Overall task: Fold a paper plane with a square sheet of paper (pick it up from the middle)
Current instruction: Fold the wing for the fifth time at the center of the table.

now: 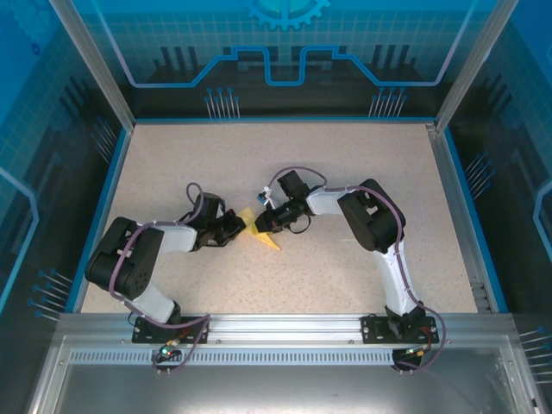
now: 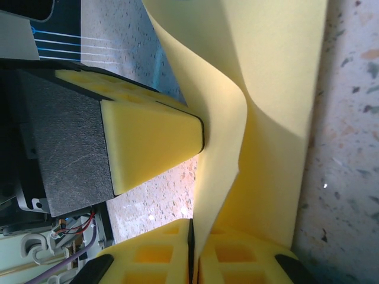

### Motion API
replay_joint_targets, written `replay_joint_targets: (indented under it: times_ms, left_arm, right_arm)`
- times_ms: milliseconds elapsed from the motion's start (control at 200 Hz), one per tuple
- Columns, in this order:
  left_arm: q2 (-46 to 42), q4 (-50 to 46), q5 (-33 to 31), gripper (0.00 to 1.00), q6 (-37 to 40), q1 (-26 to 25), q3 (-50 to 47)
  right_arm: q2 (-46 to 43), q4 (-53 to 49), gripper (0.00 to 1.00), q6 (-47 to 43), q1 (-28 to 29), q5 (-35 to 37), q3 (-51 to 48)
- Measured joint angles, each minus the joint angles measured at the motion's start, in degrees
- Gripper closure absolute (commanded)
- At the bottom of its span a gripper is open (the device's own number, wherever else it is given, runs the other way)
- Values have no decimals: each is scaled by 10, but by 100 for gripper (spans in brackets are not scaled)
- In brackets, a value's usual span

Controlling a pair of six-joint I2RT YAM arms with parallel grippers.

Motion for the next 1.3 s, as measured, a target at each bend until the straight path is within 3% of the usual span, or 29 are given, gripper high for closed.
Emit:
replay_joint_targets:
  times_ms: [225,430,780,1301]
  left_arm:
    - [10,0,5,94,3,2,8]
    - [15,-18,6,95,14,2,21]
    - [19,-28,8,95,14,2,28]
    - [19,-36,9,95,14,2,31]
  right_arm:
    - [0,-3,88,0,0,0,2]
    - [0,-4,79,-5,0,-10,3]
    - [-10,-30,74,-33,0,-2,8]
    - [-65,-90,76,-50,1,67,-29]
